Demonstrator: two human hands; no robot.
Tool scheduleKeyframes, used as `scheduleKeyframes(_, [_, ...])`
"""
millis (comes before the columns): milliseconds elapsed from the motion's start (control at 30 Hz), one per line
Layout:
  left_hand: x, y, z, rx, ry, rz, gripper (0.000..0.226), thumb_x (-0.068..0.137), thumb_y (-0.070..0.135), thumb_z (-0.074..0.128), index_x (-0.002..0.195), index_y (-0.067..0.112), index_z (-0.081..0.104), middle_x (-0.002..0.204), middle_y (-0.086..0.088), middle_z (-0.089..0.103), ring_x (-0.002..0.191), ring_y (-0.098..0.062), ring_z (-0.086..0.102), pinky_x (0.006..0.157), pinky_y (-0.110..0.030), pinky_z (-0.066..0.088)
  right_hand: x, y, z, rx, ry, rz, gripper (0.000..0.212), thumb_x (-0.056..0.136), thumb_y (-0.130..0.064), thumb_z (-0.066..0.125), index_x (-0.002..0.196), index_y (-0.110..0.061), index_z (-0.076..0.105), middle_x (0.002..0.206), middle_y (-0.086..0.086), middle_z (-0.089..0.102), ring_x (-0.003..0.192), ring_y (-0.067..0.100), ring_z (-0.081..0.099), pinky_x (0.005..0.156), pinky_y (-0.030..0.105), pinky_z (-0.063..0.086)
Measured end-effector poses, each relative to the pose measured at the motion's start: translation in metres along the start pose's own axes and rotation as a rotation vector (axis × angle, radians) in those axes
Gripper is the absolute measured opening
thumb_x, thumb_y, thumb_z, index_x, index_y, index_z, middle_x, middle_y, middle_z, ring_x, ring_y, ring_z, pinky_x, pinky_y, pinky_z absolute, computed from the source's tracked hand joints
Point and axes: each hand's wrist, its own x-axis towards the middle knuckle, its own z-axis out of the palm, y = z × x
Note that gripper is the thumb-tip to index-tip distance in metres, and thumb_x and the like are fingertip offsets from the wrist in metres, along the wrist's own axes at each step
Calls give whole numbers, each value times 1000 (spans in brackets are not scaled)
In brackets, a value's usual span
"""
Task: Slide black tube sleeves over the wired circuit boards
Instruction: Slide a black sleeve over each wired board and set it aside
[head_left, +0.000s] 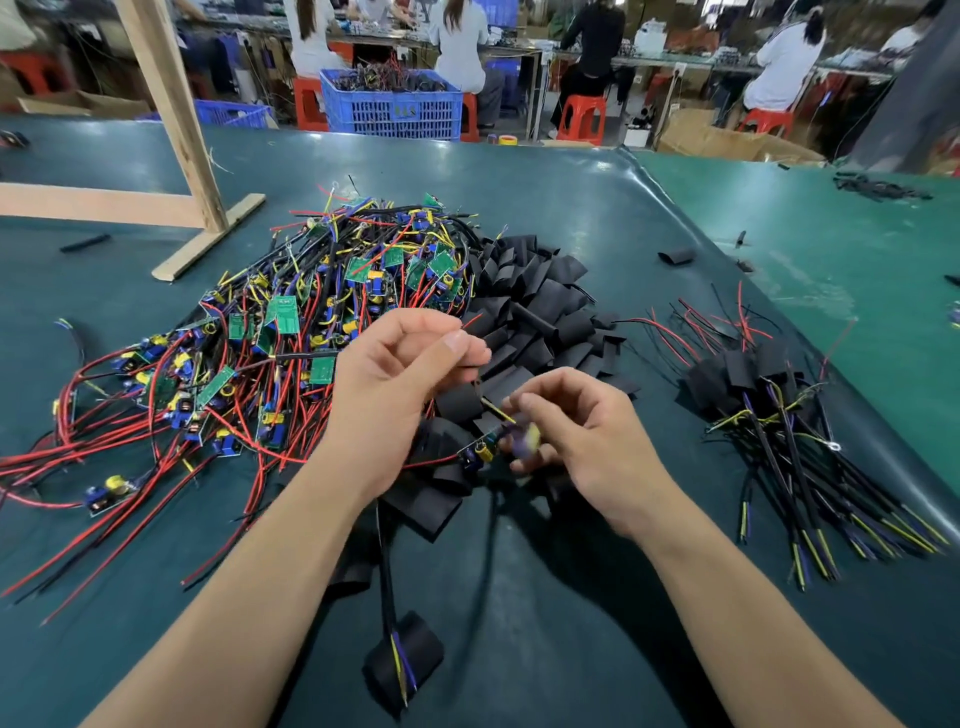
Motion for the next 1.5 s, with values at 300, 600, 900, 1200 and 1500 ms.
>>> scheduleKeyframes(300, [-13,-29,11,740,7,207,21,90,9,66,90,30,65,80,15,68,70,-5,63,68,-20,51,-3,8,-1,-597,-282,-153,31,82,1,74,109,-15,70,103,2,66,90,11,63,86,18,49])
scheduleKeyframes(600, [-3,-21,-8,927,135,299,12,92,16,63,95,27,65,78,14,66,67,-5,58,64,-26,45,2,5,-4,-250,66,-244,25,89,-1,67,88,-24,76,83,-1,76,79,19,73,79,32,59])
scheduleKeyframes(900, [-6,11,-23,1074,-285,395,16,82,30,75,90,17,67,84,14,62,85,-10,54,80,-24,44,13,-17,-36,432,522,-129,14,96,-10,59,85,-8,69,71,0,71,57,17,67,54,22,55])
scheduleKeyframes(1200, [-5,9,-39,1312,-585,112,42,78,35,80,118,28,69,119,24,58,116,-6,47,107,-39,35,13,-19,-44,564,403,-35,9,94,-13,61,89,-6,60,77,15,71,70,24,71,61,23,57])
scheduleKeyframes(1500, [-6,3,-38,1146,-376,213,64,72,44,82,130,35,58,104,17,45,85,-3,50,81,-16,42,13,-18,-37,554,338,-57,25,87,1,61,108,-11,57,73,9,69,71,28,72,61,25,57])
